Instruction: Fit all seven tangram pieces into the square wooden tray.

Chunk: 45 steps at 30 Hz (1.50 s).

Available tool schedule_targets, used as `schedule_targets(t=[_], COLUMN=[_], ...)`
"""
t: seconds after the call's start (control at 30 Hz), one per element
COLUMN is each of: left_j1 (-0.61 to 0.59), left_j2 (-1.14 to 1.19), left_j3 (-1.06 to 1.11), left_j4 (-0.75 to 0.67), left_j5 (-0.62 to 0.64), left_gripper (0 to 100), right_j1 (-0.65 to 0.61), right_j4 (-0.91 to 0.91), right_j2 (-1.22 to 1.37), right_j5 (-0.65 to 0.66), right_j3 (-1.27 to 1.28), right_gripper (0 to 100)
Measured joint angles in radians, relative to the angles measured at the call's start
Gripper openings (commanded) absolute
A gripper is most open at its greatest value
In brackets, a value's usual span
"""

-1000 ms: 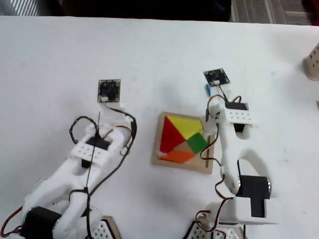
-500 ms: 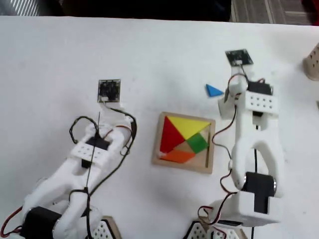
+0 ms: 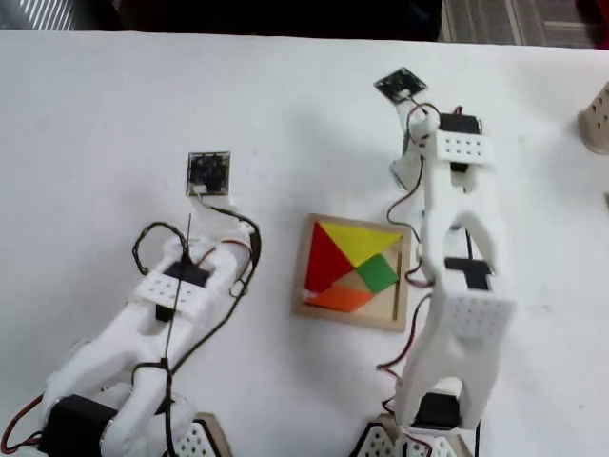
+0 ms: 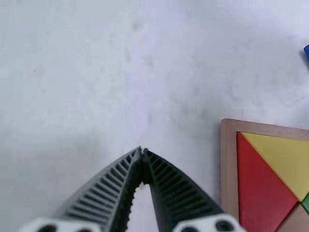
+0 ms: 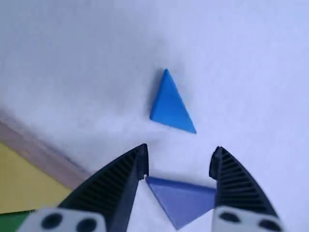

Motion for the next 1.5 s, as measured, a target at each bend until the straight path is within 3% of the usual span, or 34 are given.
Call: schedule_targets(t=[0.37,0.7,0.83,1.5], left_j1=[0.0,0.0,0.0,0.0], left_j2=[0.0,0.0,0.0,0.0], left_j3=[0.0,0.0,0.0,0.0], left_j4=[-0.018,-0.025,-0.025,-0.025], left_j5=[0.0,0.0,0.0,0.0], left_gripper=[2,2,2,2], right_j1=[0.006,0.0,-0.026,-0.006], right_j4=[0.127,0.296,0.474,0.514], right_j2=[0.385,0.592,0.614,0.565], right_j5=[0.129,0.206,0.359,0.359], right_j3=[-0.511,-0.818,-0.852,-0.855], right_gripper=[20.6,20.4,20.4,20.4])
